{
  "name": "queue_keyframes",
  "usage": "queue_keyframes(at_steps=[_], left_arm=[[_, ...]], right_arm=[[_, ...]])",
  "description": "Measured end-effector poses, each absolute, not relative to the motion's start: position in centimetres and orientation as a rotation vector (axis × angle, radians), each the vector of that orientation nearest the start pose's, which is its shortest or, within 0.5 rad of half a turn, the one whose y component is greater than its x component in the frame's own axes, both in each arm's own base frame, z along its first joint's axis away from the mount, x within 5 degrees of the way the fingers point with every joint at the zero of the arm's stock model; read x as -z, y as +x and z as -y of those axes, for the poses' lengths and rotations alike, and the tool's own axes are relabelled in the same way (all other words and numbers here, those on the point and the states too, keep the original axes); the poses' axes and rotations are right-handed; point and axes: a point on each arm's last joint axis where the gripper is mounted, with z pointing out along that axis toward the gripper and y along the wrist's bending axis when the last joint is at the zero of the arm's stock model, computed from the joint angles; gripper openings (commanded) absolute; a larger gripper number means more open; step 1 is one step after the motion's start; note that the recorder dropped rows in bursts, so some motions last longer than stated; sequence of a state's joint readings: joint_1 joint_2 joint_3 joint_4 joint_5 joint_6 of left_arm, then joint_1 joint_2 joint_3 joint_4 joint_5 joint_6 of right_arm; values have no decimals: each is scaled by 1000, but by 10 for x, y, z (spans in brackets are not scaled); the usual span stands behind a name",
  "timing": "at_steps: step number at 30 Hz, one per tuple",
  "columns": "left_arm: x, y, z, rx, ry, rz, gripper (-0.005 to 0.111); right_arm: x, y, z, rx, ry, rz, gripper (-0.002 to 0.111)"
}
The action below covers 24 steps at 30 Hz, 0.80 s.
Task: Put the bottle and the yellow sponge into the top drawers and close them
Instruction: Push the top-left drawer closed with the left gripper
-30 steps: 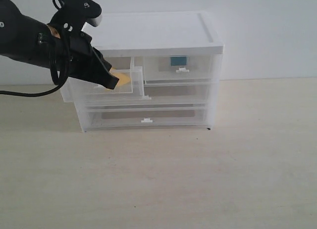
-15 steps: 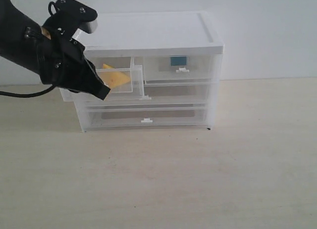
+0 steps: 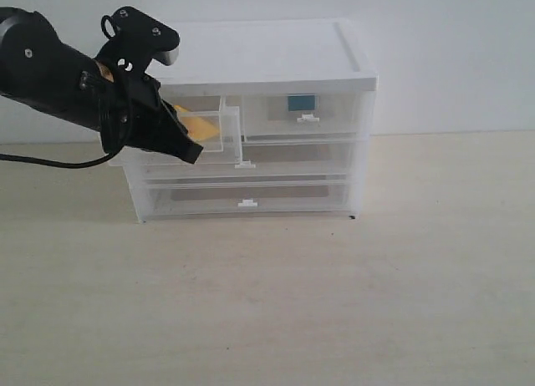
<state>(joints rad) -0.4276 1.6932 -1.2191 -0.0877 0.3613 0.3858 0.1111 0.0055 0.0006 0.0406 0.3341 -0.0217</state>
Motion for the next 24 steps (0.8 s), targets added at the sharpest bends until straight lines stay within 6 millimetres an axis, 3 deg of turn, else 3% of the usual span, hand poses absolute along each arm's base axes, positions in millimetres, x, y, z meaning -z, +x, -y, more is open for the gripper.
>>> queue_keyframes(at_steps=[7,12,19,24], left_arm=[[-257,366,140,53,743,-2112,4],[-247,379,140,39,704,-2054,4],[-242,381,140,37,700,-2047,4],[-251,374,138,45,705,-2073,4]], right_arm=[[-183,54,-7,-102,-96,-1822,0],[-183,54,-7,-102,-96,-1822,0],[-183,54,-7,-102,-96,-1822,0],[-183,54,-7,-102,-96,-1822,0]])
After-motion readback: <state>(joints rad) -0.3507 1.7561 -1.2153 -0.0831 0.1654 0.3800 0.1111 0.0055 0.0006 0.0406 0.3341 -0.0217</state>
